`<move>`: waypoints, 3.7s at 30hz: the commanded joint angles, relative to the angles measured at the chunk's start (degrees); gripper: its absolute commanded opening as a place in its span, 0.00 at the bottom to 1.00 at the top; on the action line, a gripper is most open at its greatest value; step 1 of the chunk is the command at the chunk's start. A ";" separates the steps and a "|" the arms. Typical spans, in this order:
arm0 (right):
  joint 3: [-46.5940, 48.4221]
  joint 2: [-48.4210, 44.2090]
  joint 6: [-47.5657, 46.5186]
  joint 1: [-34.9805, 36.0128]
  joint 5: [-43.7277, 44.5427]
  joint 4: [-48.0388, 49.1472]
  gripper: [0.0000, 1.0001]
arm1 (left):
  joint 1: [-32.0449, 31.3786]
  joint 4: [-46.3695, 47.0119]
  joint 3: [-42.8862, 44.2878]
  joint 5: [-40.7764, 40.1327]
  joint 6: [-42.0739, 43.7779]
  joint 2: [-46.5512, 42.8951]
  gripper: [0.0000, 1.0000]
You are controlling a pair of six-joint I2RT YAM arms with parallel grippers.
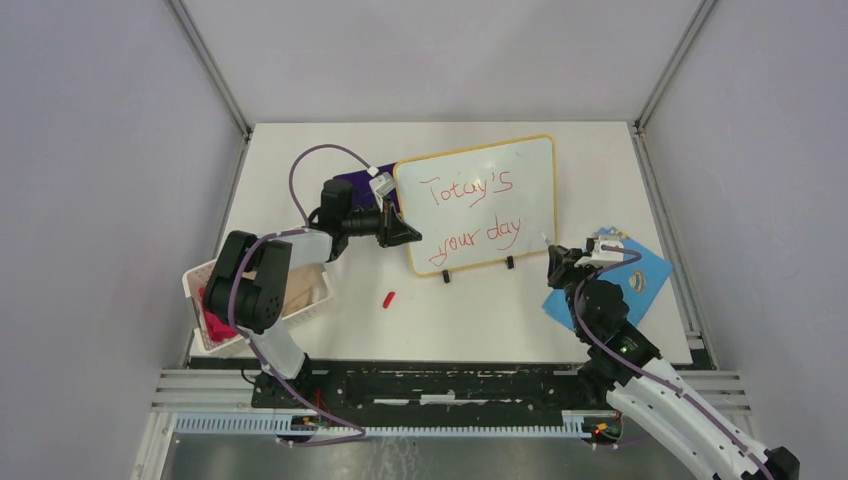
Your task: Write a sentence on the whiteboard
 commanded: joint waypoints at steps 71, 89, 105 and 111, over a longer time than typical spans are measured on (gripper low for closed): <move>1.99 19.41 6.96 -10.16 -10.79 15.61 0.00 | -1.35 -5.45 -2.62 -11.41 6.58 4.01 0.02; 1.03 21.20 7.05 -10.36 -10.58 17.06 0.00 | -1.43 -5.45 -2.65 -11.20 6.49 4.09 0.02; 0.92 23.32 6.81 -10.51 -10.47 18.20 0.00 | -1.52 -5.45 -2.69 -11.21 6.49 3.96 0.02; 0.83 24.09 6.79 -10.71 -10.58 18.53 0.00 | -1.56 -5.45 -2.73 -11.25 6.53 4.00 0.02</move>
